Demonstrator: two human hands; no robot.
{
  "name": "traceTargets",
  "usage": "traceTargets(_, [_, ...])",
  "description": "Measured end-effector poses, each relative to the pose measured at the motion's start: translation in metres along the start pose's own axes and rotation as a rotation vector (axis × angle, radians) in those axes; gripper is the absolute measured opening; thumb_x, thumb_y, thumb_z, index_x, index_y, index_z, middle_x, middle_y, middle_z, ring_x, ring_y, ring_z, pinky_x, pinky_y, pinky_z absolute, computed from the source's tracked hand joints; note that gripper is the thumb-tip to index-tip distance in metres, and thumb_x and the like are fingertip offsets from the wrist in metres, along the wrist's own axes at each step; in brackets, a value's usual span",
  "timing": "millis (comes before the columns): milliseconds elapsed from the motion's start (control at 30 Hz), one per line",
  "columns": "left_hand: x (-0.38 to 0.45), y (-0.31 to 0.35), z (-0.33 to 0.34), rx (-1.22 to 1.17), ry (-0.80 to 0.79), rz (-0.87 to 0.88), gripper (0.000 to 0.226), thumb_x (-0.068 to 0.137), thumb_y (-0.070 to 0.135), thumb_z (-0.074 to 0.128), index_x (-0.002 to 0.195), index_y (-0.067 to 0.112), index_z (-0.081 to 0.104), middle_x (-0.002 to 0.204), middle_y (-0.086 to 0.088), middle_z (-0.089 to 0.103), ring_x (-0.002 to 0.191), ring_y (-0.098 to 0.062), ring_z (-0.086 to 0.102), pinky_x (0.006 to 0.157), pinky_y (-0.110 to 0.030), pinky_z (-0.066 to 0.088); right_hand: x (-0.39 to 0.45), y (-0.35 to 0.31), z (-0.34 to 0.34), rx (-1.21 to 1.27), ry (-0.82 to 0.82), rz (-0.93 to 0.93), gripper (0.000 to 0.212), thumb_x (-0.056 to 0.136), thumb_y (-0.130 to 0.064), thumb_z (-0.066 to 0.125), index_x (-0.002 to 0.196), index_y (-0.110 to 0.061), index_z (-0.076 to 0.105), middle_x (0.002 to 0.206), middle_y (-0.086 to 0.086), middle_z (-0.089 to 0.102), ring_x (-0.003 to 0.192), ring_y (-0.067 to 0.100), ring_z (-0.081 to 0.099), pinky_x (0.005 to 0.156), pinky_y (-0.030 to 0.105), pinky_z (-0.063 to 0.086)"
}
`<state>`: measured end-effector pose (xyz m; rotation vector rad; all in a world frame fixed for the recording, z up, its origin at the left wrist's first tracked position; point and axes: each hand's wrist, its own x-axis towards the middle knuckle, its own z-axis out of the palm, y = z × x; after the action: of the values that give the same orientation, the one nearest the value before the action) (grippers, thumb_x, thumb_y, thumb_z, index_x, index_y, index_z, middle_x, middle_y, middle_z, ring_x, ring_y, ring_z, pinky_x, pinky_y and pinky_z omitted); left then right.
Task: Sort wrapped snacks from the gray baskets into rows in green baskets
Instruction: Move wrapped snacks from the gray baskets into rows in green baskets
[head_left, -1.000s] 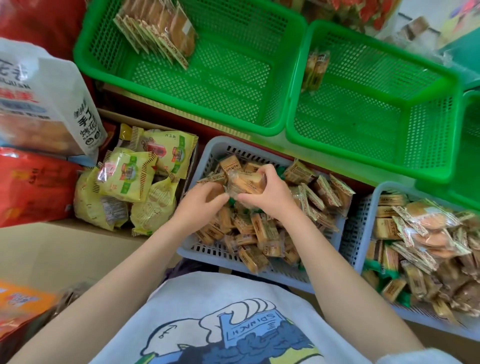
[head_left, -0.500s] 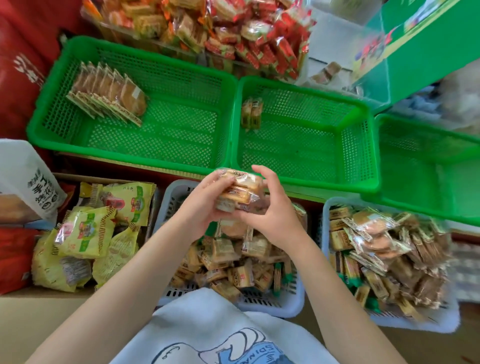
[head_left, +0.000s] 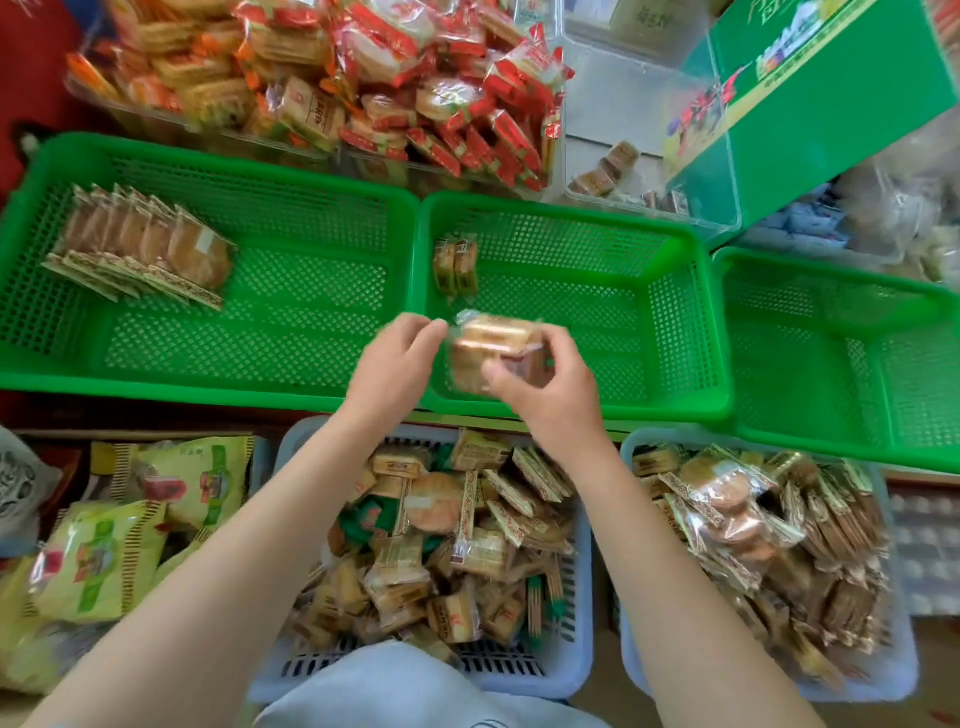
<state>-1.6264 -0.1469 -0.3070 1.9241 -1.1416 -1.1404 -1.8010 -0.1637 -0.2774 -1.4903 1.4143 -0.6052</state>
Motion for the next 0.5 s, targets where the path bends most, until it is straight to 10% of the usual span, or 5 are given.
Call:
traceTargets(200, [0.044,-0.058,0.017,0.532,-0.051,0.121,0.072,0.102,0.045,0.043,0.16,0.033,0.001,0.168,0.001,0.009,0.149,-0.022,0.026,0.106,-0.043,0.046,0.104,0.033,0.0,-0.058,0.081,0.358,0.042,0.09,-0.035,0.068,0.116,-0.013,0.044,0.115,0.007,0.057,0.087,0.023,0.07,0.053,0.028,0.059])
traceTargets(333, [0.048,-0.063,0.022,0.552,-0.082,0.097,0.073,0.103,0.046,0.035,0.154,0.045,-0.016,0.169,0.002,0.003,0.097,-0.021,0.059,0.047,-0.027,0.046,0.167,0.05,0.008,-0.068,0.17,0.424,0.061,0.089,-0.037,0.071,0.132,-0.007,0.04,0.126,0.009,0.051,0.094,0.025,0.067,0.052,0.027,0.059])
traceTargets(500, [0.049,-0.062,0.023,0.559,-0.072,0.096,0.072,0.104,0.045,0.035,0.155,0.043,-0.016,0.168,0.001,0.006,0.06,-0.01,0.051,0.04,-0.024,0.035,0.219,0.057,0.034,-0.146,0.16,0.422,0.085,0.085,-0.052,0.071,0.147,-0.01,0.03,0.143,0.014,0.041,0.109,0.034,0.061,0.081,0.044,0.062])
